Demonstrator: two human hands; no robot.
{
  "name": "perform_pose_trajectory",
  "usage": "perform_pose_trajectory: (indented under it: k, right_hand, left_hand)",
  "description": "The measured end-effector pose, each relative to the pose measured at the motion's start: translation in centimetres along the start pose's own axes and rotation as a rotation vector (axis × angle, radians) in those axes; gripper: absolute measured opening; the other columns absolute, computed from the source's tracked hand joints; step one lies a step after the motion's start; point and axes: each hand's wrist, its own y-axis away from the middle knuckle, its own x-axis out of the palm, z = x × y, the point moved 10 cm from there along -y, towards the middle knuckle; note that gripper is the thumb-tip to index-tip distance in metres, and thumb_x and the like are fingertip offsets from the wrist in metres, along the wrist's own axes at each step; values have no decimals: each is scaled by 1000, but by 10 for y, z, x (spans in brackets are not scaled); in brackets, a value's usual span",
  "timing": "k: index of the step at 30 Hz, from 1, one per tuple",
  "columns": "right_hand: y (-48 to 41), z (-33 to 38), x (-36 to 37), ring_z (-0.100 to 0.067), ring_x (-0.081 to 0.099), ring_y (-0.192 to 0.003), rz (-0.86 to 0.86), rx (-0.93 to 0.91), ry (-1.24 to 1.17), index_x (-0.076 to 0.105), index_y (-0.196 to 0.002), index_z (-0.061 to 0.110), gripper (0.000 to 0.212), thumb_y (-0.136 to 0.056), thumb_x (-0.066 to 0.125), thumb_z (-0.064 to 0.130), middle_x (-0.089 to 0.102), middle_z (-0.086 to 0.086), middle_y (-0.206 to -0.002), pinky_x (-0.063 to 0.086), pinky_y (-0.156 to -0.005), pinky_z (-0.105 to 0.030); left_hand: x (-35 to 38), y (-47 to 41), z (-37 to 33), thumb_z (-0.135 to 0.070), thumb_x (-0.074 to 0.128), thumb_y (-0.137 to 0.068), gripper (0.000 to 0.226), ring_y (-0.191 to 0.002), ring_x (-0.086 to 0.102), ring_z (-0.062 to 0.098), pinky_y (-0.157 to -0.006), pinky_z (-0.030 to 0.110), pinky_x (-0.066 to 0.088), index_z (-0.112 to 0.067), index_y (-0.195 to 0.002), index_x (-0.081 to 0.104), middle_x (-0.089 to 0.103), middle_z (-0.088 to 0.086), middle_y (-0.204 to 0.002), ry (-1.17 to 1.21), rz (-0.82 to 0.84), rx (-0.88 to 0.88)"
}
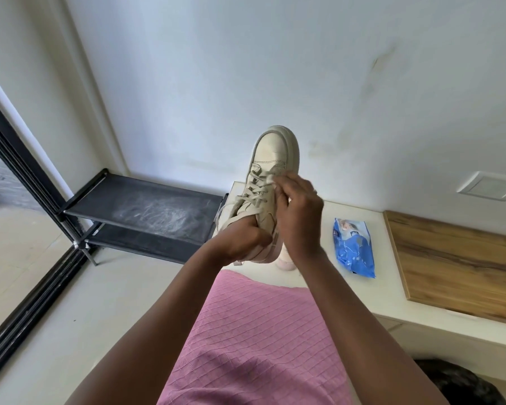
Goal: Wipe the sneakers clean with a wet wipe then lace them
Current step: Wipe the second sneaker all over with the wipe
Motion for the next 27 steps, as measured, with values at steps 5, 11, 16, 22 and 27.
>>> perform_pose_trajectory:
  k: [5, 11, 16, 22, 27]
  right_hand:
    - [36, 19, 0, -28, 67, -85, 69, -89, -84, 71, -88, -2, 24, -71, 65, -18, 70, -14, -91, 47, -81, -21]
    - [49, 22, -10, -22, 59, -94, -58, -173, -97, 70, -91, -8, 27, -95, 48, 8, 69, -18, -93, 44, -91, -18]
    - [17, -9, -19, -23, 54, -93, -153, -135, 9, 69, -90, -6, 37, -99, 38, 11, 68, -18, -93, 44, -85, -26]
    - [-35, -49, -32, -21, 62, -78, -235, 85, 45, 69, -88, 3, 14, -84, 58, -4, 69, -4, -85, 43, -71, -20]
    - [-11, -47, -32, -22, 64, -80, -248, 163, -13, 71, -90, 4, 19, -81, 58, -6, 71, -5, -88, 39, -72, -13]
  left_hand:
    - [-4, 5, -7, -6, 48, -53, 24, -74, 53, 20, -63, 25, 45, -16, -73, 55, 57, 4, -74, 71, -22, 49]
    - [4, 7, -6, -7, 48, -53, 25, -83, 55, 24, -77, 38, 47, -10, -76, 59, 59, 13, -83, 99, 23, 10]
    - [9, 11, -1, -14, 48, -50, 39, -81, 54, 25, -71, 34, 48, -3, -85, 61, 59, 14, -87, -39, 13, -32]
    - [14, 16, -5, -16, 47, -52, 16, -61, 46, 13, -50, 20, 37, -11, -66, 53, 51, 0, -67, -39, 38, -7]
    - [14, 15, -4, -5, 51, -51, 10, -61, 49, 21, -53, 23, 41, -5, -61, 53, 53, 5, -62, 209, 43, 1]
